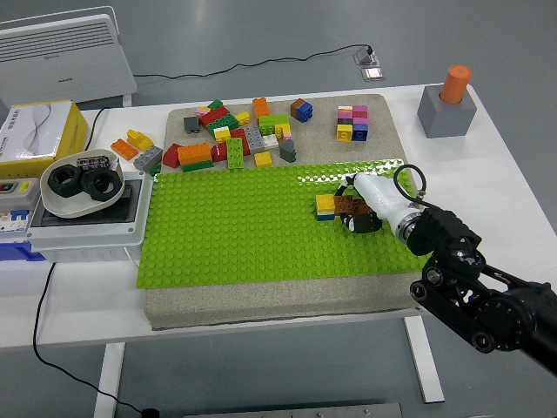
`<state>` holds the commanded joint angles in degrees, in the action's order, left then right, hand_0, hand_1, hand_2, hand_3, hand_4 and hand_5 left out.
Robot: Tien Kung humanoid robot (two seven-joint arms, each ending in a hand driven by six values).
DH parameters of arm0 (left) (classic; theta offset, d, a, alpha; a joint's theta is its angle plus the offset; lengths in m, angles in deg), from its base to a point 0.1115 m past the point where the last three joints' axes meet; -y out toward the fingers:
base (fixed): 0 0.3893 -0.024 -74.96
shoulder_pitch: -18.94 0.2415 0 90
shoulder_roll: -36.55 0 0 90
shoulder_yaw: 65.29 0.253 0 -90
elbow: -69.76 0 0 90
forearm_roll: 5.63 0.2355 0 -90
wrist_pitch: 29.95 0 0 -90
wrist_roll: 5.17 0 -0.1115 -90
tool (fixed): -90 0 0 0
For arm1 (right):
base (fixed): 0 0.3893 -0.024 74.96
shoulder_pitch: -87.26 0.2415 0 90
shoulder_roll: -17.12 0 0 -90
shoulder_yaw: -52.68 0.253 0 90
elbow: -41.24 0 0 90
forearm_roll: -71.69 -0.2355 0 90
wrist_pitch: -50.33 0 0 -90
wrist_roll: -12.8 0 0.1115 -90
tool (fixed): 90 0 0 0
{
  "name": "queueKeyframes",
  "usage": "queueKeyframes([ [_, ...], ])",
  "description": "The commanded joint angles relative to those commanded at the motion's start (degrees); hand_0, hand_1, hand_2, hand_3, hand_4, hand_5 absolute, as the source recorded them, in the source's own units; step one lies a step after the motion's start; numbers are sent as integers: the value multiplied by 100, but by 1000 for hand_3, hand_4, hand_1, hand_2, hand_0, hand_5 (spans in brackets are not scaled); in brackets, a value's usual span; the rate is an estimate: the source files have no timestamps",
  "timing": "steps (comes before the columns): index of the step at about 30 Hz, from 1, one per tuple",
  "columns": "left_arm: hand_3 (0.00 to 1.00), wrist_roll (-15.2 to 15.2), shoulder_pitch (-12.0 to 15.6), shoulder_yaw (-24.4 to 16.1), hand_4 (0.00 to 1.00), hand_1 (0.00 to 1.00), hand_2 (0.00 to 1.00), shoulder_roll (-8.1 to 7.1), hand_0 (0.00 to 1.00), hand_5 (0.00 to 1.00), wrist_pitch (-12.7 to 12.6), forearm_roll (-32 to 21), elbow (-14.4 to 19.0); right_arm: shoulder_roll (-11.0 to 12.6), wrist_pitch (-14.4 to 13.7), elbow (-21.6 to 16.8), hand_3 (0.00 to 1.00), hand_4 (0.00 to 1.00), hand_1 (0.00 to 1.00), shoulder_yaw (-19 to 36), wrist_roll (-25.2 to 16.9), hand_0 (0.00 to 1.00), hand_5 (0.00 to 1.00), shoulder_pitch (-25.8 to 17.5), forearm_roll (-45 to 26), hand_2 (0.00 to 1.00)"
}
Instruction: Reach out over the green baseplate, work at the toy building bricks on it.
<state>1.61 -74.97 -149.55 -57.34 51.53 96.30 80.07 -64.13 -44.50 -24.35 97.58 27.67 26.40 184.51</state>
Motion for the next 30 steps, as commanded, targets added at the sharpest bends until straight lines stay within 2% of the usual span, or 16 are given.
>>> queueKeyframes([
  [30, 523, -1, 4, 17, 429, 483, 383, 5, 680, 49, -13, -2, 0, 17, -24, 25, 663, 669, 816, -9, -19, 836, 82, -16, -33, 829],
])
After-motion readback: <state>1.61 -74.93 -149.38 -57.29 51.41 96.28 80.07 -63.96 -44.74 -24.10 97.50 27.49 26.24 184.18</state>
